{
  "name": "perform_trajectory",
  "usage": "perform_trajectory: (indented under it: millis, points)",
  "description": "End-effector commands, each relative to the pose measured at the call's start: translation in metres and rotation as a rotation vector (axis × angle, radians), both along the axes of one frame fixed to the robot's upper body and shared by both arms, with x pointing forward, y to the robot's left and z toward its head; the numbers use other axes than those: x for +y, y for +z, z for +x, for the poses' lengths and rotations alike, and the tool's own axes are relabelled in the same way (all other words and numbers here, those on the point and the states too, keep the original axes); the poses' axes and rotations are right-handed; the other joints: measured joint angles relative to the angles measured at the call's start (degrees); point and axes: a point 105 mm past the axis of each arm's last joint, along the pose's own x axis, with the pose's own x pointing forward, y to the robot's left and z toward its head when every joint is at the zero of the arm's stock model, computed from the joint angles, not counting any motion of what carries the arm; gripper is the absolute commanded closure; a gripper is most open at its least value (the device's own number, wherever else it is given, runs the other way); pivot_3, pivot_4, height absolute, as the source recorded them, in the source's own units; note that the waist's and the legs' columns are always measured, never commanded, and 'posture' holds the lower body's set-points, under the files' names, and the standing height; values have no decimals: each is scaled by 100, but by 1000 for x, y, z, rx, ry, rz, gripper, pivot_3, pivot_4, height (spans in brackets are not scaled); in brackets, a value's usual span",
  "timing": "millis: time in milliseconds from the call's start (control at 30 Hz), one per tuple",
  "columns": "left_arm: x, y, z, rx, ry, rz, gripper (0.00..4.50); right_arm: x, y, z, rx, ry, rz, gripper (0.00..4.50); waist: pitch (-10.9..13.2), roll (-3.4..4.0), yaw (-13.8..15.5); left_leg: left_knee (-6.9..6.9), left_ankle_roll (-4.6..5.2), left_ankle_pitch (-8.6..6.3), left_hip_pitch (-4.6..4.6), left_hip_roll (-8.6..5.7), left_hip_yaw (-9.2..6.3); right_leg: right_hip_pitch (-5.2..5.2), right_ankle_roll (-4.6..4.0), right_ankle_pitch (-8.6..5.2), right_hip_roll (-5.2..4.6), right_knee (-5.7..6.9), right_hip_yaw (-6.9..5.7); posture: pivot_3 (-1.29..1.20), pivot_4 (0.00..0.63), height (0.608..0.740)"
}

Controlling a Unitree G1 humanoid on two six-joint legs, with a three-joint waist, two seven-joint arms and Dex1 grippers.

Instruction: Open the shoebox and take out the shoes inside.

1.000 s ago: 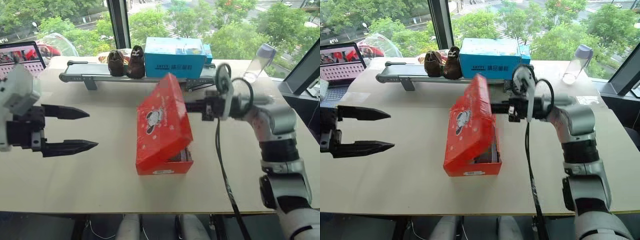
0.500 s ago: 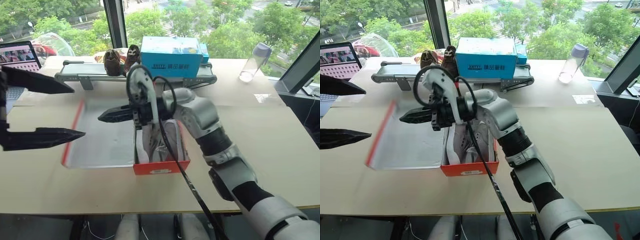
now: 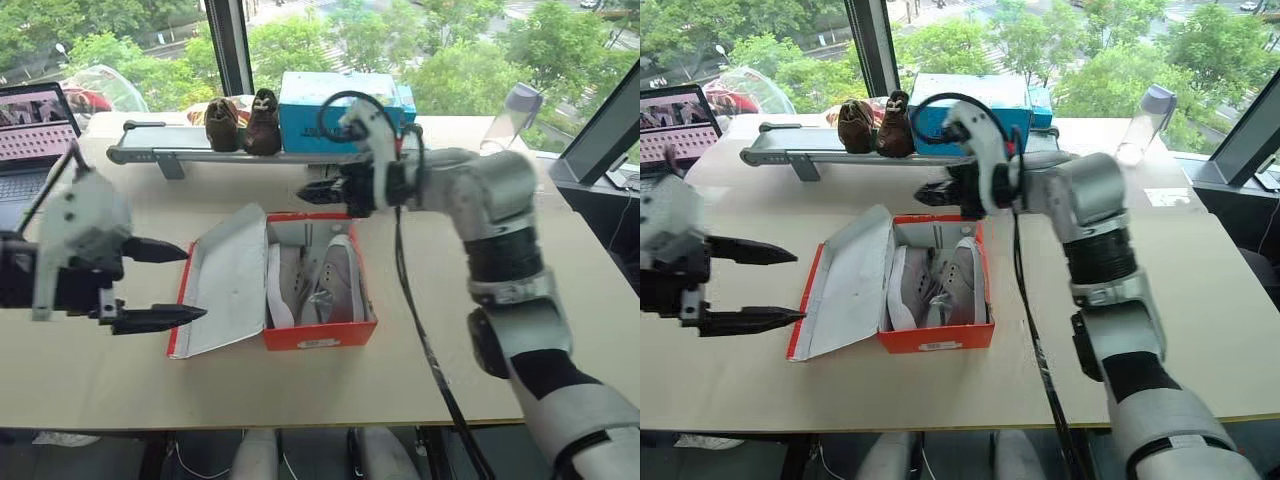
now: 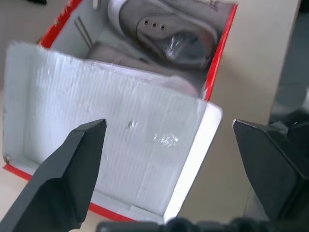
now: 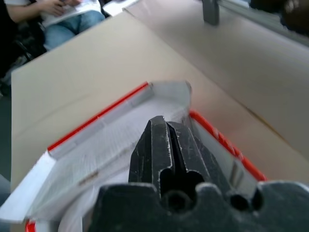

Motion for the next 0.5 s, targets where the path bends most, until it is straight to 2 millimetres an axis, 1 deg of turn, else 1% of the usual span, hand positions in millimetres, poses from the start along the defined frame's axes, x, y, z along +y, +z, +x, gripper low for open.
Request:
perform_trajectory:
  millis: [33,133,200,233,267,367,400,467,500]
  points:
    - [8,-2,11,-48,-5,51,0,7,2,-23,-25,90,-4,2504,0,0,-23,1,0,0,0,0,3,-3,0,0,0,2,5,0,150,740]
    - [11,-5,16,-48,-11,67,0,14,0,-31,-15,122,0,1404,0,0,-62,1,1,1,-17,15,37,-46,-3,4,15,18,42,0,150,740]
    - [12,-6,18,-49,-15,73,0,19,-2,-33,-12,132,-1,734,0,0,-63,2,2,0,-16,27,50,-50,-4,5,27,21,53,0,150,740]
    - [12,-5,19,-50,-17,75,0,22,-4,-33,-8,135,2,322,0,0,-57,2,2,0,-16,30,53,-52,-4,5,30,21,55,0,150,740]
    - [12,-4,19,-52,-17,77,0,26,-9,-27,5,127,14,68,0,0,-56,2,2,0,-16,31,57,-52,-3,5,30,20,57,0,150,740]
    - [11,-3,19,-56,-17,82,0,34,-21,-10,102,91,83,68,-3,-5,-59,6,2,0,-9,37,70,-50,2,5,33,19,66,0,150,740]
    - [11,-1,18,-59,-15,83,0,36,-20,-1,147,63,137,68,-3,-4,-52,6,1,0,-11,38,71,-53,5,7,36,19,68,0,150,740]
    - [10,0,16,-61,-13,82,0,38,-20,8,239,35,219,68,-3,-4,-43,8,1,0,-10,39,76,-52,5,10,36,19,71,0,150,740]
    - [10,1,14,-64,-8,81,0,37,-24,15,281,7,233,68,-3,-5,-36,7,1,0,-13,39,76,-55,3,13,36,18,72,0,150,740]
